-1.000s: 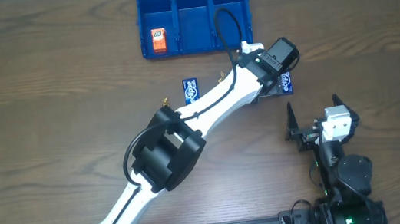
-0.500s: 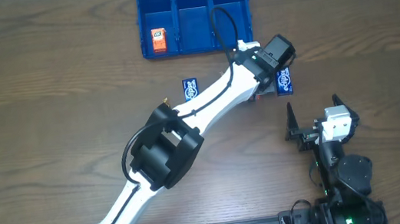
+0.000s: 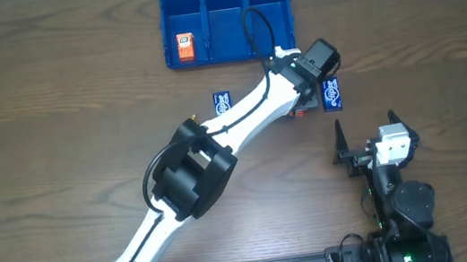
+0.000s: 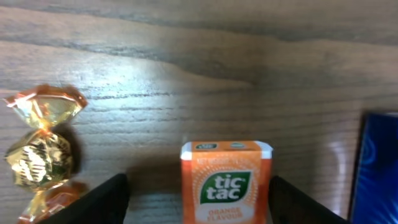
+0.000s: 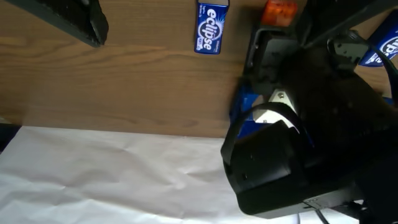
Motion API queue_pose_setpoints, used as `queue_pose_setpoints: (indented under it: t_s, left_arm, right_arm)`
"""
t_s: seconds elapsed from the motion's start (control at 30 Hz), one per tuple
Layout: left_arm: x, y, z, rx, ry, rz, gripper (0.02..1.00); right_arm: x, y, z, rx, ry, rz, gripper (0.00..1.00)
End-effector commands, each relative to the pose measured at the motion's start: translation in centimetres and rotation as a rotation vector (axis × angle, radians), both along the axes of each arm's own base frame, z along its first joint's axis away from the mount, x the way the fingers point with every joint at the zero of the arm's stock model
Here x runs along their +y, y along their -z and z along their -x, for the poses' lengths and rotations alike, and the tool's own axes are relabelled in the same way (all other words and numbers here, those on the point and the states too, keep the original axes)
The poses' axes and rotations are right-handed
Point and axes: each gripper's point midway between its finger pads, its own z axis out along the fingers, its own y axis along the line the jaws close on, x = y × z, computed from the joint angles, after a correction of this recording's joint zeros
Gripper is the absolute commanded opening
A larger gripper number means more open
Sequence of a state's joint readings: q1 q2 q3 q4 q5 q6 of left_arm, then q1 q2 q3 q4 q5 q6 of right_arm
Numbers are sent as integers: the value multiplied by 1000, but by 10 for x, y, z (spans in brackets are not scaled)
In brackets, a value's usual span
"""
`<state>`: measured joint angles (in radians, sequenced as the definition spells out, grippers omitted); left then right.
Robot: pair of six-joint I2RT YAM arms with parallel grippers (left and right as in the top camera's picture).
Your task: Sort Candies Into Trays
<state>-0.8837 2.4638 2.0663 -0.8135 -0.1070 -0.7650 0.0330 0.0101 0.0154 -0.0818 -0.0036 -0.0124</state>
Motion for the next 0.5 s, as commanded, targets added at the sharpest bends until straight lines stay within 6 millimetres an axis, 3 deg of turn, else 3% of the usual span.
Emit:
queue_pose_setpoints:
  t_s: [0.03,0.33,0.5]
  left_arm:
    - [-3,18,5,25,20,-18,693]
    - [-6,20,9,15,42,-33,467]
    - [-8,22,12,17,49,-37,408]
  right_arm:
    - [-2,2,0,0,8,15,998]
    - [-2,2,0,0,8,15,998]
    - [-2,2,0,0,8,15,998]
